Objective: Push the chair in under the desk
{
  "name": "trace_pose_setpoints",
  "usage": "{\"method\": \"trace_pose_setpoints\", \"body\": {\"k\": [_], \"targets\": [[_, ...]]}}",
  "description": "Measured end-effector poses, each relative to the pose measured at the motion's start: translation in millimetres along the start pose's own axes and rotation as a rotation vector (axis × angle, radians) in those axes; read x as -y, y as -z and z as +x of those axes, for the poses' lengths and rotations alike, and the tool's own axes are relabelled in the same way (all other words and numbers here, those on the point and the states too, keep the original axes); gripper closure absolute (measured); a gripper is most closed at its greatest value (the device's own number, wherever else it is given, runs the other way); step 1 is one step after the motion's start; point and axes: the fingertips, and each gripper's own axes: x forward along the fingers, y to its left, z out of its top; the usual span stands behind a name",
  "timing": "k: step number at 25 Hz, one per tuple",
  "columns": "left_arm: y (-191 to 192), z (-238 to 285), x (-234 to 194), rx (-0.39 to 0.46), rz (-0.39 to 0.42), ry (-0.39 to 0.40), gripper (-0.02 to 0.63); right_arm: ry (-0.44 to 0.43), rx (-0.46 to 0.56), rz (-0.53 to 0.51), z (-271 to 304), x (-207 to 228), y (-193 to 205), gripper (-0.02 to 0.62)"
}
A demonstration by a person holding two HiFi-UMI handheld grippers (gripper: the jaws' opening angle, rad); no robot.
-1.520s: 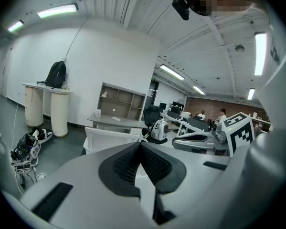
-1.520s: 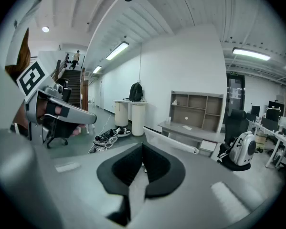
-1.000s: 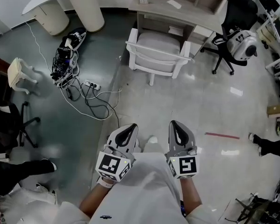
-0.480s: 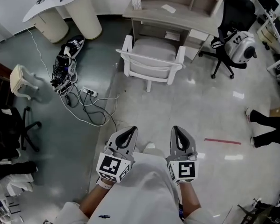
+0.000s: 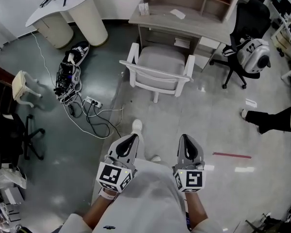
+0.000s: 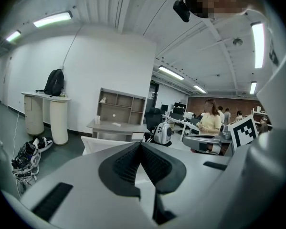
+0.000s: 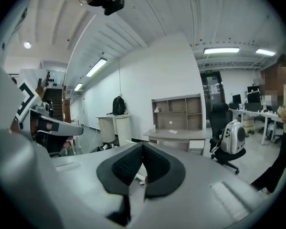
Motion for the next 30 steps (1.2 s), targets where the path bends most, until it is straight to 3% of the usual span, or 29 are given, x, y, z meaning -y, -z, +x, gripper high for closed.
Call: {"method": "trace_pose_setpoints", "body": {"k": [10,21,30], "targets": [[-37.9,108.8,-87.8,0.02,-0.011,0.049,0.6,-0.006,-0.035,-0.035,131.2,7.7,-8.0,0.584],[-130.4,234.9,-213.0,-0.011,0.016,0.178,0.6,0.074,-0.02,-0.044,315.9,4.9,-78.3,0.584],[-149.1,296.5,-234.5,-0.048,0.029,0.249,0.6,0.095,-0.04,-0.052,379.3,27.6,-89.3,0.584]]}}
